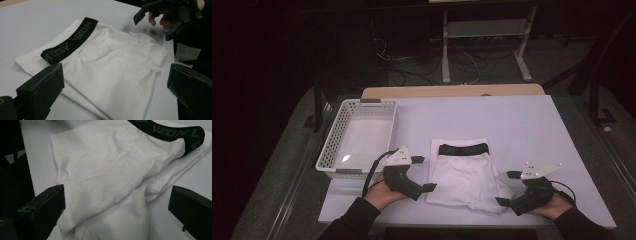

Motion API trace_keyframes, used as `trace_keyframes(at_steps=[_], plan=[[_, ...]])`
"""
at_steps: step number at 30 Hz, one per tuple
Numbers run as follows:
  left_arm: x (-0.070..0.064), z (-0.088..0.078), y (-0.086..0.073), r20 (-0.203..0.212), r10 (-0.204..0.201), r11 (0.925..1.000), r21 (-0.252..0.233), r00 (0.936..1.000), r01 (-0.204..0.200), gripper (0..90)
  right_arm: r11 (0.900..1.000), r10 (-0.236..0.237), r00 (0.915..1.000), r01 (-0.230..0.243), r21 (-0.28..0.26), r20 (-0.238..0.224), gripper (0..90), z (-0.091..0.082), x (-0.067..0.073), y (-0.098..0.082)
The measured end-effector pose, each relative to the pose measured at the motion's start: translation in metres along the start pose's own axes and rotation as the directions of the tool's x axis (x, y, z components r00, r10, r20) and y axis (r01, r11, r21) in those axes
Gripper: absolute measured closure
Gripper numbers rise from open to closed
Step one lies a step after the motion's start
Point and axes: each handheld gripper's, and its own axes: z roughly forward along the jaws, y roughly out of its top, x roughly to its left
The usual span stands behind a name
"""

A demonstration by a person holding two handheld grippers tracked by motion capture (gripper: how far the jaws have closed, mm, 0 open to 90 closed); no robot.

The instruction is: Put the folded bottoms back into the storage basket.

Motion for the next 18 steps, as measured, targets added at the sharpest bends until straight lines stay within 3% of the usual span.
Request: trace_keyframes(at_steps=[8, 18], plan=[[-0.001, 0.013, 0.000, -0.010, 0.003, 0.9997, 0.022, 0.9999, -0.003, 0.2, 1.000, -0.018, 0.9998, 0.018, 0.007, -0.006, 1.4, 0.003, 0.000, 0.001], [0.001, 0.026, 0.003, -0.018, 0.010, 0.9997, 0.023, 0.9998, -0.010, 0.2, 1.000, 0.001, 1.0000, -0.001, 0.007, -0.006, 2.3, 0.003, -0.002, 0.002]])
